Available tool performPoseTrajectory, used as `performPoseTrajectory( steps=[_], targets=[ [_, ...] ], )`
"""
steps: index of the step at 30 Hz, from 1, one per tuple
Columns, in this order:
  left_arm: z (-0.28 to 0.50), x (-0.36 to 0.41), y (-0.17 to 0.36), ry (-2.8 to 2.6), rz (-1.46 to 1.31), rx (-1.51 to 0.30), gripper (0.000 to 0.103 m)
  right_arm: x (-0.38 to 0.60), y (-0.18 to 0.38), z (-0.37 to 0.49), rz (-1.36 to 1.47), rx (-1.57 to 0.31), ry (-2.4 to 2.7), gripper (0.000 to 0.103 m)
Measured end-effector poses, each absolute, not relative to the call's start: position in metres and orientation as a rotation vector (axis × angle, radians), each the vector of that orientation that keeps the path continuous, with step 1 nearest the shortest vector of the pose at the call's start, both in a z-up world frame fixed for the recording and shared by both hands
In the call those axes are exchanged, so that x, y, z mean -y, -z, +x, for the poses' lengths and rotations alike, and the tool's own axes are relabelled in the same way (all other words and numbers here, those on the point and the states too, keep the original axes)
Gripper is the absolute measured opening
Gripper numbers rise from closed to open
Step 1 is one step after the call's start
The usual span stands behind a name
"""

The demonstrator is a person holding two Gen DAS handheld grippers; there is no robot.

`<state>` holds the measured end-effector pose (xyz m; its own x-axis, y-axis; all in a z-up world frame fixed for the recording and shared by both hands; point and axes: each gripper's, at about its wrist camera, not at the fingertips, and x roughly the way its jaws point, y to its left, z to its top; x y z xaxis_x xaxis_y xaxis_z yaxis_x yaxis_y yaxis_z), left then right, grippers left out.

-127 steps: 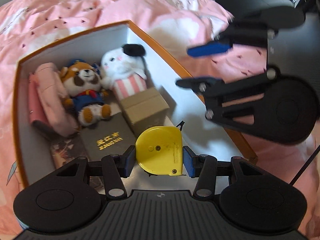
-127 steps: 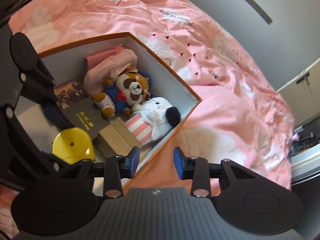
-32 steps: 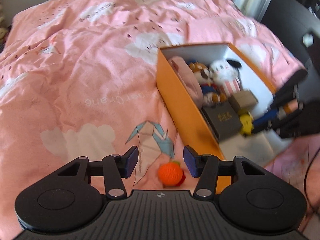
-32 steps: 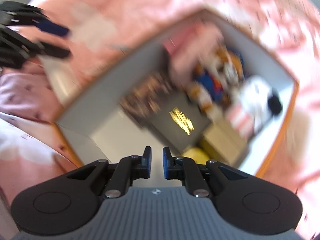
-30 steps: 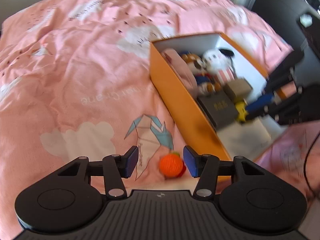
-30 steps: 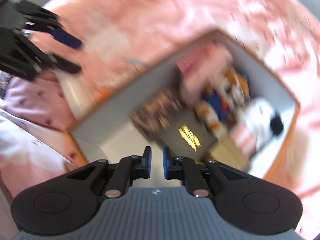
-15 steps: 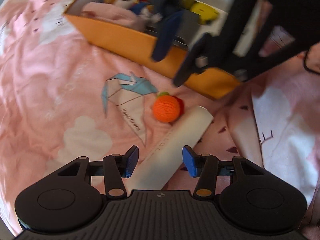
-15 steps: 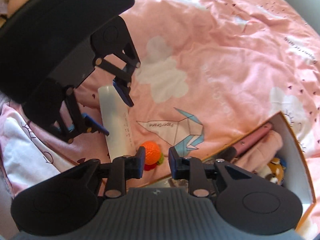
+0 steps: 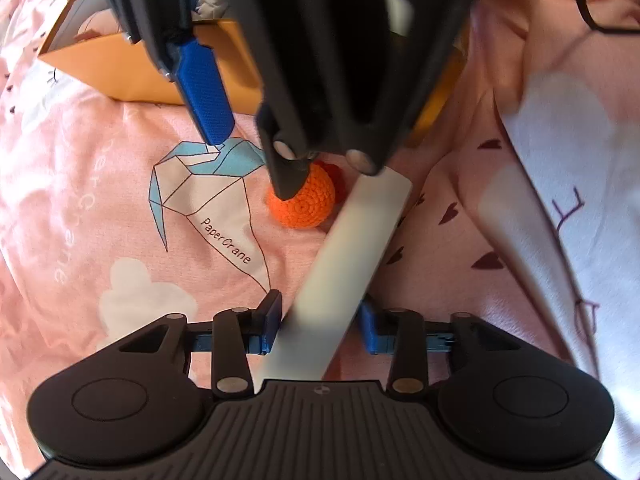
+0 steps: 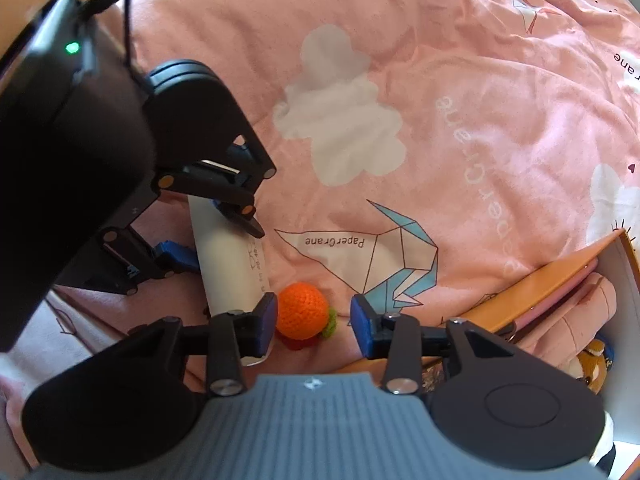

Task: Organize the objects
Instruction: 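Grasp the white glasses case with the left tool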

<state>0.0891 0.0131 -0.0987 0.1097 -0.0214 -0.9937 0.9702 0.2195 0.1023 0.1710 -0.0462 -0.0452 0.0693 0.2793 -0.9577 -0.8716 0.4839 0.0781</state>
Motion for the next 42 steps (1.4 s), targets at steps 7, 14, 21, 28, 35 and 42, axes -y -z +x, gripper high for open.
performPoseTrajectory(
  steps=[7, 14, 21, 28, 35, 42],
  targets=[
    [0.091, -0.029, 0.084, 0.945, 1.098, -1.18, 0.039, 0.043, 0.048, 0.175, -0.644, -1.201, -0.946, 0.044],
    [0.105, -0.053, 0.058, 0.821, 0.998, -1.151, 0.035, 0.045, 0.036, 0.182, -0.658, -1.125, -0.88, 0.045],
    [0.122, -0.064, 0.05, 0.667, 1.02, -1.062, 0.032, 0.047, 0.029, 0.195, -0.688, -1.086, -0.784, 0.045],
    [0.133, -0.058, 0.085, 0.55, 1.138, -0.99, 0.031, 0.043, 0.043, 0.2, -0.7, -1.103, -0.779, 0.045],
    [0.141, -0.055, 0.083, 0.579, 1.041, -1.079, 0.038, 0.042, 0.049, 0.198, -0.694, -1.127, -0.792, 0.045],
    [0.154, -0.064, 0.064, 0.705, 0.757, -1.26, 0.05, 0.042, 0.047, 0.196, -0.666, -1.145, -0.811, 0.045]
  ],
)
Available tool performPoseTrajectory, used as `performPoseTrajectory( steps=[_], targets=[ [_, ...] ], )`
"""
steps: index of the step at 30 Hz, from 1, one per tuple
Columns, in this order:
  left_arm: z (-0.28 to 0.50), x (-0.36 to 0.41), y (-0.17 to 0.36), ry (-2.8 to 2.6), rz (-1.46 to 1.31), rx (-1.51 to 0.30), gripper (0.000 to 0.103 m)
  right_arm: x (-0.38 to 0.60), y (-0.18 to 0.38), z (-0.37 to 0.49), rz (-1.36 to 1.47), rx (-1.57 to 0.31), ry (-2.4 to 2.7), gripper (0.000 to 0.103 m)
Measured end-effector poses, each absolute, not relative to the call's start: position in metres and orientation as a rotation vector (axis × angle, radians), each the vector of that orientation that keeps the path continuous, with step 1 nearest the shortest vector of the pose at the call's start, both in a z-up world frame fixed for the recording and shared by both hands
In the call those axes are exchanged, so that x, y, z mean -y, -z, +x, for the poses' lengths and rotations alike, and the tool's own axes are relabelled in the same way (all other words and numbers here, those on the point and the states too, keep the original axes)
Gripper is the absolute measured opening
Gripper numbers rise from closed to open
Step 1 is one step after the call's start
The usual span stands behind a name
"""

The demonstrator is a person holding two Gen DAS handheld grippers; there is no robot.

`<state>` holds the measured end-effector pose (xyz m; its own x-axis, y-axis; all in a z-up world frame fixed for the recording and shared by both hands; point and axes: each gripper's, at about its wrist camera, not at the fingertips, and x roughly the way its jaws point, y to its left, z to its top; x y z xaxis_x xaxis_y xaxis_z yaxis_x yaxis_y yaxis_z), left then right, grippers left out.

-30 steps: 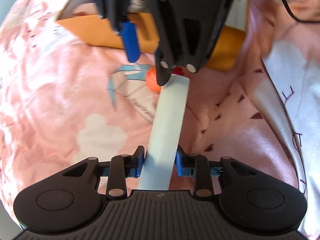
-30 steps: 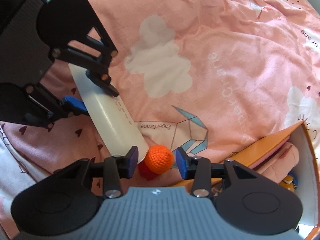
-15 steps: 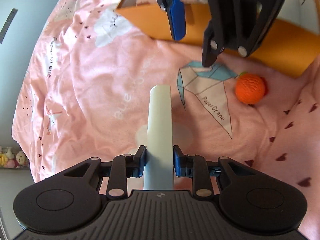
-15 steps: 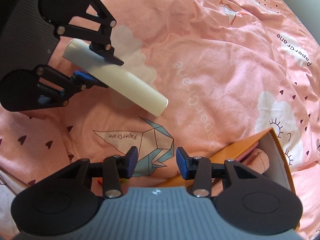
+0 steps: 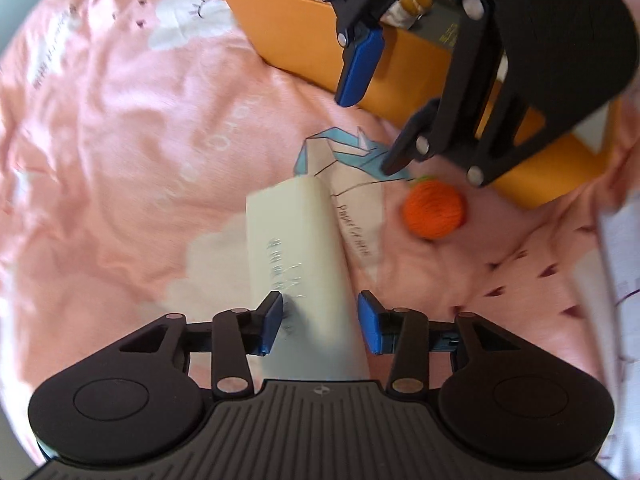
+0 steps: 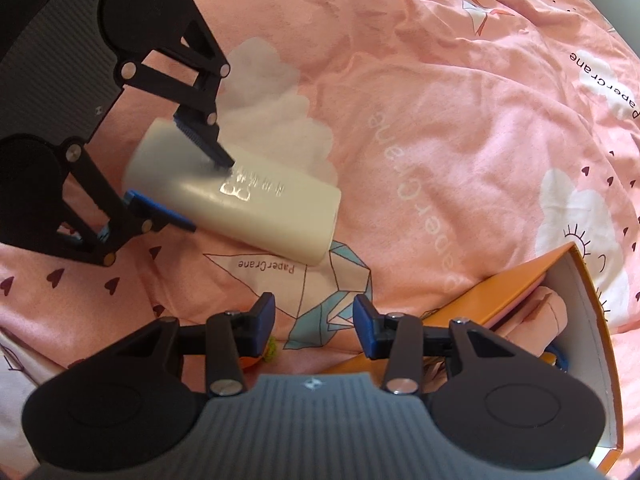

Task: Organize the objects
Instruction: 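Grasp the white glasses case with the left tool, then grasp the orange crocheted ball with right tool while left tool holds the white case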

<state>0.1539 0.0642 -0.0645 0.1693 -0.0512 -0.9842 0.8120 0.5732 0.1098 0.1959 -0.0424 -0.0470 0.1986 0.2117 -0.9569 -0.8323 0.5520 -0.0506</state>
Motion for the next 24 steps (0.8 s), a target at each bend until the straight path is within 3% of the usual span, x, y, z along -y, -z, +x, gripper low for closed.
performPoseTrajectory(
  steps=[7, 22, 24],
  targets=[
    [0.155, -0.067, 0.054, 0.728, 0.732, -1.248, 0.07, 0.045, 0.05, 0.197, -0.646, -1.171, -0.826, 0.045],
    [0.164, -0.047, 0.095, 0.621, 0.767, -1.262, 0.071, 0.04, 0.055, 0.196, -0.649, -1.179, -0.875, 0.052],
    [0.166, -0.048, 0.094, 0.623, 0.76, -1.277, 0.067, 0.038, 0.056, 0.195, -0.63, -1.199, -0.901, 0.052]
  ],
)
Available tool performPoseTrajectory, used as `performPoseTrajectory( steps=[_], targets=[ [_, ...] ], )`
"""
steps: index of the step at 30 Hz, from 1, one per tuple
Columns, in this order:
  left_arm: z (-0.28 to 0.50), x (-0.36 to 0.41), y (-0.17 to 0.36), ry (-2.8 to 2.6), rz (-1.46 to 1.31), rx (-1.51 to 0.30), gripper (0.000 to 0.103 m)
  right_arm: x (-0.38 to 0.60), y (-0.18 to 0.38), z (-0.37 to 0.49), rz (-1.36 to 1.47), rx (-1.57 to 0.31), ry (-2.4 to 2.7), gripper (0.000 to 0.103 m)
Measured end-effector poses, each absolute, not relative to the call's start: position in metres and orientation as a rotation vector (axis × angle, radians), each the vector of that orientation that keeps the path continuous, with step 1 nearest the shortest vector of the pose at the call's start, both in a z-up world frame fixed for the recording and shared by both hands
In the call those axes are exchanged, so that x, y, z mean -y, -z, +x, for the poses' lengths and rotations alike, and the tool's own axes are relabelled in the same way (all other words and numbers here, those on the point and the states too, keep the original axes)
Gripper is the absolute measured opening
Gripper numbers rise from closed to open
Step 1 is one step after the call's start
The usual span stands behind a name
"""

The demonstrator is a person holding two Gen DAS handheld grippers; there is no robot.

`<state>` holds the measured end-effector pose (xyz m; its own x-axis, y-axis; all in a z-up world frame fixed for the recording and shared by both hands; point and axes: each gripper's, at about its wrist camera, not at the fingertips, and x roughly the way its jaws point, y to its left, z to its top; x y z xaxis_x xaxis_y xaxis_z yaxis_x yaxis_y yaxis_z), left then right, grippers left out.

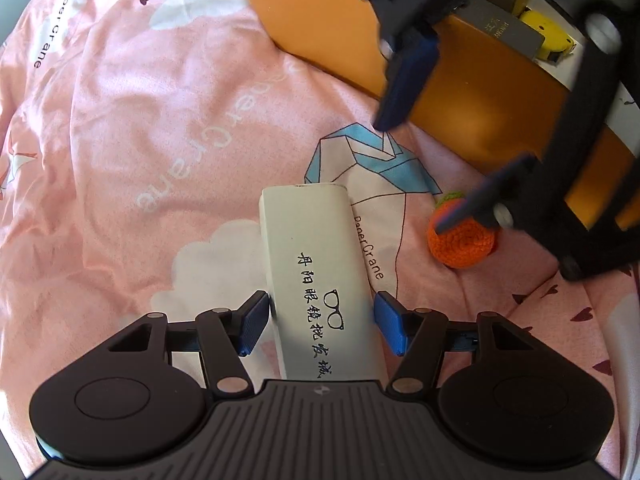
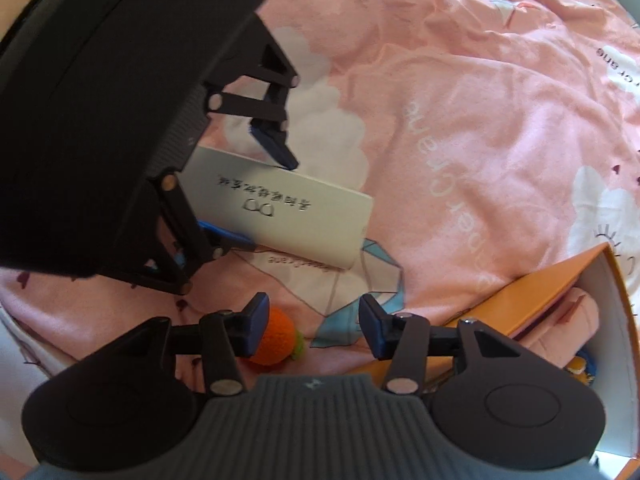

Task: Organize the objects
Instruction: 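Grasp the orange crocheted ball with right tool while left tool holds the white case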

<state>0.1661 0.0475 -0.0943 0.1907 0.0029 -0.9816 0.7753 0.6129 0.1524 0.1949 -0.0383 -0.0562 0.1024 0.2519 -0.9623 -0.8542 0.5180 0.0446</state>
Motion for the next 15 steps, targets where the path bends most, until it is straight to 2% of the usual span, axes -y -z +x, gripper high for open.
performPoseTrajectory(
  steps=[4, 11, 15],
  targets=[
    [0.165, -0.051, 0.091, 0.63, 0.756, -1.281, 0.066, 0.031, 0.057, 0.185, -0.651, -1.208, -0.948, 0.053],
    [0.164, -0.07, 0.084, 0.625, 0.735, -1.291, 0.065, 0.019, 0.059, 0.177, -0.665, -1.219, -0.989, 0.064],
    [0.168, -0.086, 0.078, 0.629, 0.679, -1.293, 0.065, 0.014, 0.057, 0.176, -0.673, -1.21, -0.994, 0.065]
  ],
)
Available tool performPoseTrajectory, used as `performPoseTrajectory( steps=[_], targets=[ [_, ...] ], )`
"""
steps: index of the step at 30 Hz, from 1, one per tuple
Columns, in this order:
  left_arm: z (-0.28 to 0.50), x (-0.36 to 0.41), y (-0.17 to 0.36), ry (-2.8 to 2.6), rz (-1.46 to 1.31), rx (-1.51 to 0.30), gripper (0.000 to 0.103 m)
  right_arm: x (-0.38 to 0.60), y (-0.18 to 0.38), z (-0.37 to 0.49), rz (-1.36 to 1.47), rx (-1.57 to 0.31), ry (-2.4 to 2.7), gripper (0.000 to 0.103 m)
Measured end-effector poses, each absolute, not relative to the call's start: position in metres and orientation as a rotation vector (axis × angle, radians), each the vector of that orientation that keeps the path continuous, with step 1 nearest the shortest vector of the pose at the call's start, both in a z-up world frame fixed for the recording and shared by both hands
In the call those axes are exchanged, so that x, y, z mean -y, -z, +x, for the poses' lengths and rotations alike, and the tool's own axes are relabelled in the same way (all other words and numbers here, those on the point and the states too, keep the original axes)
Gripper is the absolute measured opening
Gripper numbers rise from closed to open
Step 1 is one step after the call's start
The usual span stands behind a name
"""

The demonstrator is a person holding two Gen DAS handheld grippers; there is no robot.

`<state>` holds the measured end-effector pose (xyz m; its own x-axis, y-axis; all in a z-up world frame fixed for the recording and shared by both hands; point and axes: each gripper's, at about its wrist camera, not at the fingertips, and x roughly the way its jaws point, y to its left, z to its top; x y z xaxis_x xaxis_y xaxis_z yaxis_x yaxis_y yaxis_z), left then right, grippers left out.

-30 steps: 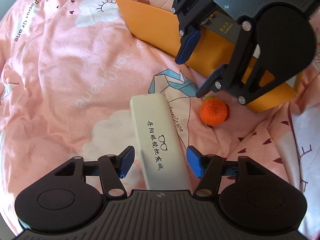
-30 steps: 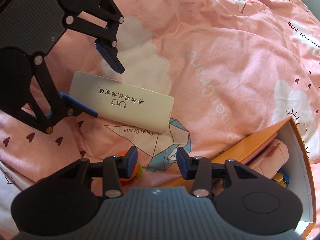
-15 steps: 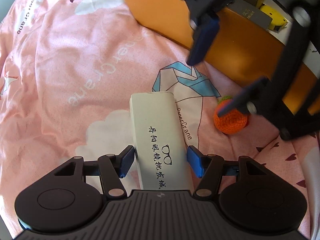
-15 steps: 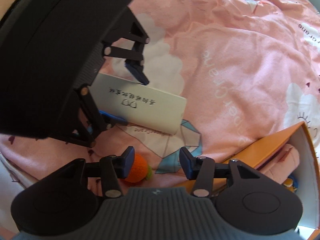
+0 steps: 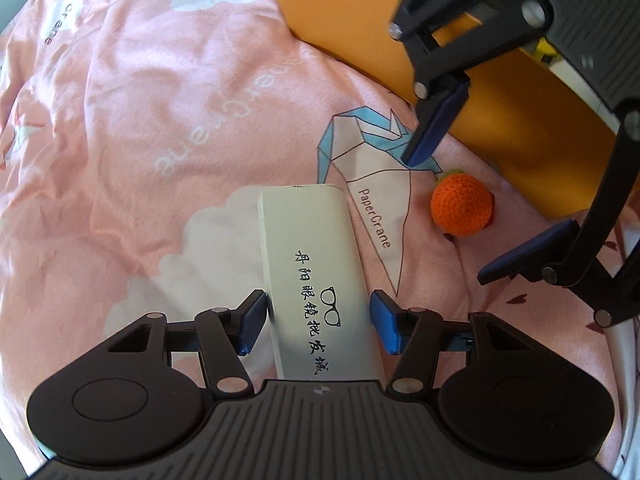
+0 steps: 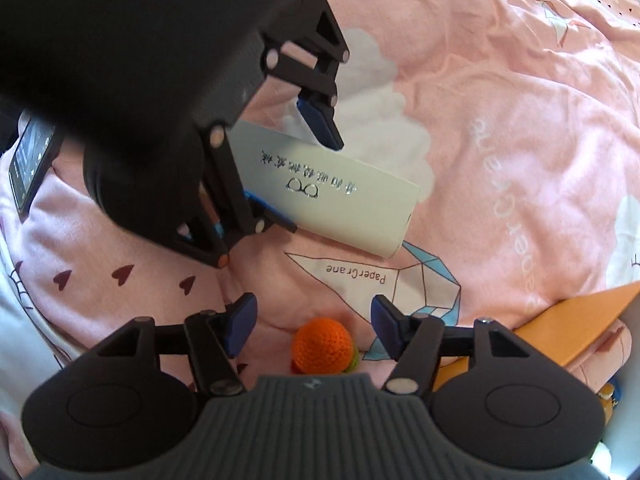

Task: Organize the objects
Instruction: 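Grasp the orange crocheted ball with right tool while left tool holds the white case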

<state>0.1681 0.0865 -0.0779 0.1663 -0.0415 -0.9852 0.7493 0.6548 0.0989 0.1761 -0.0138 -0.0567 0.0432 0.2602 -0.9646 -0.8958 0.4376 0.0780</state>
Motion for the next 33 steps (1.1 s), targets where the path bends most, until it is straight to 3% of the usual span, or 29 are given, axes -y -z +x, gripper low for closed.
performPoseTrajectory(
  steps=[7, 19, 21, 22, 26, 33],
  targets=[
    [0.179, -0.119, 0.071, 0.596, 0.504, -1.287, 0.065, 0.018, 0.067, 0.174, -0.739, -1.242, -0.957, 0.063],
    [0.168, -0.116, 0.073, 0.606, 0.487, -1.272, 0.065, 0.006, 0.106, 0.176, -0.893, -1.363, -0.941, 0.061],
    [0.168, -0.116, 0.073, 0.606, 0.482, -1.27, 0.065, 0.007, 0.114, 0.177, -0.917, -1.386, -0.917, 0.059],
    [0.167, -0.114, 0.074, 0.606, 0.484, -1.269, 0.065, 0.007, 0.117, 0.178, -0.915, -1.398, -0.911, 0.053],
    [0.167, -0.114, 0.073, 0.602, 0.494, -1.276, 0.065, 0.01, 0.119, 0.179, -0.912, -1.405, -0.897, 0.043],
    [0.174, -0.098, 0.077, 0.548, 0.537, -1.344, 0.065, 0.027, 0.098, 0.174, -0.849, -1.338, -0.896, 0.043]
  ],
)
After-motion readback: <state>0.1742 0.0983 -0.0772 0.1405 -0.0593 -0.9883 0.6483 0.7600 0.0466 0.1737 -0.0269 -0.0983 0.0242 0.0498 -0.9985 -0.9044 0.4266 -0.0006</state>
